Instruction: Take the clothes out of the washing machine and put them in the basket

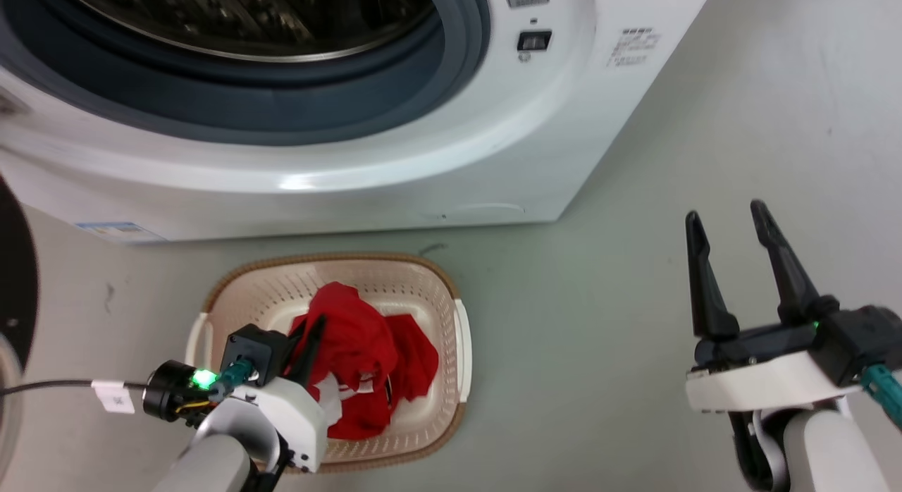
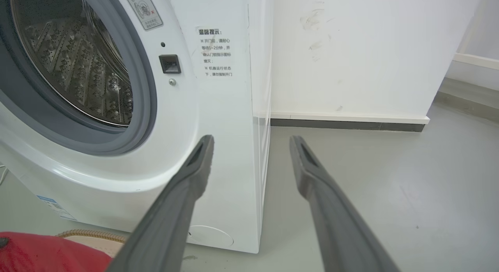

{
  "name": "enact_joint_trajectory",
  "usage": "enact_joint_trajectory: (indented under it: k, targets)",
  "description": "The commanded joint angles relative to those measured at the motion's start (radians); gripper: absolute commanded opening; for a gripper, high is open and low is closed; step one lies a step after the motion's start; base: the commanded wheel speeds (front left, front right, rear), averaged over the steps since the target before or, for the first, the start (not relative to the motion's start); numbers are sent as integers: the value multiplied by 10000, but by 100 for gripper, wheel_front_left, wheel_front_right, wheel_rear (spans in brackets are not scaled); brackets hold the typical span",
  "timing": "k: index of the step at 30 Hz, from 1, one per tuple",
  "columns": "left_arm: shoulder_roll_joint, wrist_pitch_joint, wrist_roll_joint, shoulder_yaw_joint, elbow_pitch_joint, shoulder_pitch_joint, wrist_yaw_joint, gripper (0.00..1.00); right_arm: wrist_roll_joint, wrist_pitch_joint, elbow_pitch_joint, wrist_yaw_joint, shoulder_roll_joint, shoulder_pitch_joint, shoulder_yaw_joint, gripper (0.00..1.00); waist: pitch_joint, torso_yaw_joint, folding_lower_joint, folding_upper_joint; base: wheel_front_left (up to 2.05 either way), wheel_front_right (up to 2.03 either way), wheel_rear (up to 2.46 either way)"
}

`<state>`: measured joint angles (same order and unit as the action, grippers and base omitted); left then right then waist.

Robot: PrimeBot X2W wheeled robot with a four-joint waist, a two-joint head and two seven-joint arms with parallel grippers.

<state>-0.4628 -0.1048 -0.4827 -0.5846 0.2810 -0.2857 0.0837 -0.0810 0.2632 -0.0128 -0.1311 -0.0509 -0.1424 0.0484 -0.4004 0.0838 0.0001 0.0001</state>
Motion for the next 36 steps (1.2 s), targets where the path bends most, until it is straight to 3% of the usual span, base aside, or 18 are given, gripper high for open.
enact_joint_trajectory:
  k: [1, 16, 27, 28, 29, 36]
  targets:
    - [115, -105, 47, -68, 724, -415, -151, 0, -24, 22, -71, 7, 12, -322, -27, 100, -857, 277, -1, -1, 0, 0, 0]
    - [1698, -308, 323, -524, 7771, -4487, -1227, 0, -270, 23, -501, 7, 13, -1942, -163, 100, -4016, 870, -1, -1, 0, 0, 0]
    - [2024, -171, 651, -995, 9638, -5659, -1407, 0, -532, 23, -556, 7, 15, -2301, -206, 100, -4792, 1077, -1, -1, 0, 0, 0]
    - [2040, -184, 628, -1001, 9699, -5684, -1411, 24, -544, 23, -541, 7, 15, -2308, -184, 100, -4785, 1083, -1, -1, 0, 0, 0]
    - [2056, -257, 665, -1049, 9738, -5704, -1414, 100, -552, 23, -524, 7, 15, -2302, -170, 100, -4757, 1084, -1, -1, 0, 0, 0]
    - [2319, -740, 484, -1065, 9941, -5321, -1514, 100, -395, 23, -336, 7, 13, -2068, -173, 100, -3976, 882, -1, -1, 0, 0, 0]
